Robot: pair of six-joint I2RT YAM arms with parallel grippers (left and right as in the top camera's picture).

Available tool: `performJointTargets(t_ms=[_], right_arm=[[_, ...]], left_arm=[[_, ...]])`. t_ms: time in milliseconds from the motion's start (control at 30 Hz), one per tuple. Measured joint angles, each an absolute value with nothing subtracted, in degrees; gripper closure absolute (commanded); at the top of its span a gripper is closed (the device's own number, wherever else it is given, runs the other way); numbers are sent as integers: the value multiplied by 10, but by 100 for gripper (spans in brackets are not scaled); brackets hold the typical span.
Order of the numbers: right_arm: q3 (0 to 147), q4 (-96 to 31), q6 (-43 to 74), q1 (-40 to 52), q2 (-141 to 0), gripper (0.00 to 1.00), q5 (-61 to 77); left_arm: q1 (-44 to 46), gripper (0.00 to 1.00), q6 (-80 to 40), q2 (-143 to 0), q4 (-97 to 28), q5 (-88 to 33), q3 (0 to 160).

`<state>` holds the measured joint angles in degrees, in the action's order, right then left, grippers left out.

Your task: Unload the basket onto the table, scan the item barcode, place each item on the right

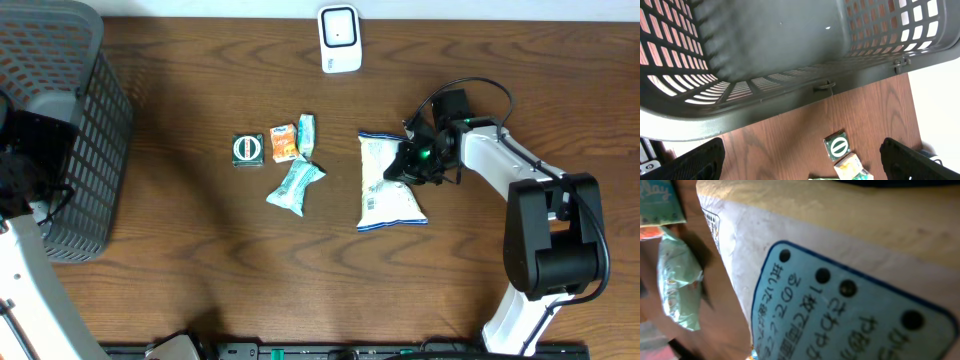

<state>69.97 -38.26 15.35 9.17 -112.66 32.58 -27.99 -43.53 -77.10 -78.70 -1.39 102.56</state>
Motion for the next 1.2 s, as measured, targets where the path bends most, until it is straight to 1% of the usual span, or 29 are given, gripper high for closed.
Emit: performJointTargets(t_ms=[267,433,567,800,1033,1200], right_arm=[[730,-451,150,82,-1139,99,378],[750,-459,143,79,-1137,99,413],[751,-461,140,79,-1113,99,428],[751,-461,140,79,-1026,99,447],[751,-447,140,79,-974,99,482],[751,-376,140,79,-972,99,542]], left_arm=[[-280,2,-435,-771,-787,-14,1026],[-280,2,-435,-771,-787,-14,1026],[-280,3,-435,-771,-787,-14,1026],[-280,2,-435,-771,-787,-14,1026],[-280,2,-435,-771,-787,-14,1026],[-280,2,-435,-771,-787,-14,1026]])
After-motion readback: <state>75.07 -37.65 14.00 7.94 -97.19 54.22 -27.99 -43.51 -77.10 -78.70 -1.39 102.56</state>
